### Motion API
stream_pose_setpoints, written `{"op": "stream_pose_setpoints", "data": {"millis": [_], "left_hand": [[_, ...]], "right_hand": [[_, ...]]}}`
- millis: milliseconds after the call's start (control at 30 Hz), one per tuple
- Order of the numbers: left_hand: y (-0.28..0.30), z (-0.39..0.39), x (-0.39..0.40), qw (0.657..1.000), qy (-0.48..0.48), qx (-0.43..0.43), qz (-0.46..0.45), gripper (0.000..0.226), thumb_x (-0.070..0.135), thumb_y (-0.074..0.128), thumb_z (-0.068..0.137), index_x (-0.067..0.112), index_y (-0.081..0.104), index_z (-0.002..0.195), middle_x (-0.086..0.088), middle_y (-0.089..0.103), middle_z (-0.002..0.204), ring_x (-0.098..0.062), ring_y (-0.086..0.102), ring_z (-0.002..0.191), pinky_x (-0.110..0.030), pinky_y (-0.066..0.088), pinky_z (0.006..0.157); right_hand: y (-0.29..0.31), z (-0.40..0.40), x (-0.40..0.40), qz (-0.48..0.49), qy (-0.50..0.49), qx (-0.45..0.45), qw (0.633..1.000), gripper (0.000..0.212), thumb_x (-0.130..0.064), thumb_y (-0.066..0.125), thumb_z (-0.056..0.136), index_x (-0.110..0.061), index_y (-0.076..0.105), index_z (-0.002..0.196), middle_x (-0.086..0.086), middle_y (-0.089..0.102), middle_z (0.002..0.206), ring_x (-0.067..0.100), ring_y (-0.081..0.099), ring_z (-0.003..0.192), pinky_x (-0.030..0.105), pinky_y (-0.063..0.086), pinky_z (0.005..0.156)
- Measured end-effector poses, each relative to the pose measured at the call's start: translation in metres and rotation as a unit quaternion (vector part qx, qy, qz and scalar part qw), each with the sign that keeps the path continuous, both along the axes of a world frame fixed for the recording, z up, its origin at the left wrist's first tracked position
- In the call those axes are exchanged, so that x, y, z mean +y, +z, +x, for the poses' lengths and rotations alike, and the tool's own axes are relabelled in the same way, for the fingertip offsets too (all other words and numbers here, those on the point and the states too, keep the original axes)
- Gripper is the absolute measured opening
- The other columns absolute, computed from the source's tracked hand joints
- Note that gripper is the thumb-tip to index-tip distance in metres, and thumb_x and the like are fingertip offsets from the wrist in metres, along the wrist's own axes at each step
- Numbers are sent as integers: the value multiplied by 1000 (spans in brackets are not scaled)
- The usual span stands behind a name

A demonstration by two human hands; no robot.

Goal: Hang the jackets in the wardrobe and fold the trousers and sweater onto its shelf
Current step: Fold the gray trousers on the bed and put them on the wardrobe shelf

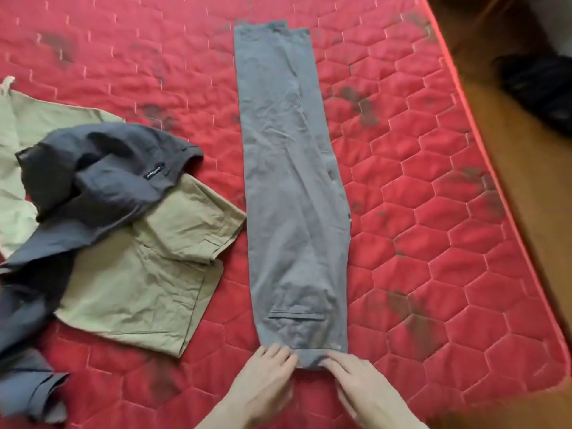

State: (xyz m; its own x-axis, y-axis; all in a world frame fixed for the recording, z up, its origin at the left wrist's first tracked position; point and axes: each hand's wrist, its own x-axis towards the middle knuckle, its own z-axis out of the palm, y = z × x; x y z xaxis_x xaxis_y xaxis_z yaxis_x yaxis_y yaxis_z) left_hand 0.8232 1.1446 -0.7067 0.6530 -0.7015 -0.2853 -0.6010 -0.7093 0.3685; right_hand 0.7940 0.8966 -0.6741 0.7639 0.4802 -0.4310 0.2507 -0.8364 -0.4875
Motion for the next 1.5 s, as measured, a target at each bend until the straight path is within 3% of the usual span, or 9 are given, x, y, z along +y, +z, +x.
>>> {"op": "stream_pose_setpoints", "data": {"millis": [167, 267, 367, 700, 967, 1133, 1233, 1333, 1500], "left_hand": [[-27, 8, -9, 985, 162, -46, -25, 46, 33, 57, 91, 14, 66, 132, -4, 63, 138, -25, 62, 124, -38, 40, 105], [-41, 38, -25, 971, 236, -45, -6, 54, 29, 45, 99, 9, 54, 149, -10, 51, 156, -28, 49, 144, -47, 40, 116], [-59, 65, -46, 958, 284, -32, -17, 60, 27, 37, 103, 9, 38, 160, -10, 37, 166, -28, 32, 156, -51, 34, 123], [-120, 72, -26, 988, 136, -69, -32, 72, 53, 45, 103, 23, 25, 166, -8, 11, 175, -34, 6, 162, -58, 16, 128], [-104, 96, 48, 992, -103, -75, 2, 82, 62, 44, 102, 22, 13, 168, -5, 6, 176, -33, 4, 162, -52, 13, 128], [-88, 114, 77, 982, -187, -42, 0, 112, 43, 60, 70, 15, 13, 167, -9, 5, 176, -32, 3, 162, -46, 7, 131], [-85, 121, 76, 974, -211, -78, 38, 109, 35, 57, 65, 12, 21, 166, -10, 14, 174, -30, 12, 161, -45, 13, 130], [-95, 118, 67, 966, -214, -143, 24, 78, 21, 49, 89, 11, 29, 164, -11, 25, 171, -29, 24, 158, -49, 33, 124], [-106, 109, 48, 973, -170, -157, 10, 71, 11, 39, 98, 17, 22, 166, -15, 23, 171, -36, 21, 158, -59, 28, 123]], "right_hand": [[-31, 25, 33, 9, -74, -120, 990, 53, -4, 70, 78, -8, 70, 131, 9, 62, 146, 23, 61, 133, 33, 48, 107], [-54, 66, 57, -1, -109, -168, 980, 57, -12, 44, 92, -7, 57, 147, 9, 47, 160, 25, 41, 151, 41, 33, 119], [-82, 101, 73, -38, -164, -179, 969, 59, -19, 42, 99, -10, 43, 158, 7, 34, 168, 23, 25, 158, 45, 25, 126], [-152, 89, 32, -60, -249, -185, 949, 68, -47, 39, 104, -23, 24, 166, -3, 14, 175, 17, 9, 162, 52, 13, 129], [-140, 90, -28, -103, 18, -187, 977, 83, -70, 34, 102, -20, 18, 167, 10, 6, 175, 30, 6, 162, 54, 20, 126], [-130, 113, -73, -86, 196, -207, 955, 98, -78, 41, 96, -17, 14, 168, 17, 4, 174, 33, 6, 162, 51, 9, 129], [-121, 135, -95, -50, 289, -195, 936, 92, -54, 54, 94, -14, 16, 167, 19, 6, 174, 33, 7, 162, 47, 11, 130], [-118, 152, -102, -40, 337, -237, 910, 90, -23, 61, 82, -11, 26, 164, 18, 21, 171, 32, 21, 159, 47, 28, 127], [-125, 148, -84, -71, 344, -258, 900, 81, -25, 51, 93, -22, 18, 167, 20, 14, 172, 34, 16, 160, 47, 17, 128]]}}
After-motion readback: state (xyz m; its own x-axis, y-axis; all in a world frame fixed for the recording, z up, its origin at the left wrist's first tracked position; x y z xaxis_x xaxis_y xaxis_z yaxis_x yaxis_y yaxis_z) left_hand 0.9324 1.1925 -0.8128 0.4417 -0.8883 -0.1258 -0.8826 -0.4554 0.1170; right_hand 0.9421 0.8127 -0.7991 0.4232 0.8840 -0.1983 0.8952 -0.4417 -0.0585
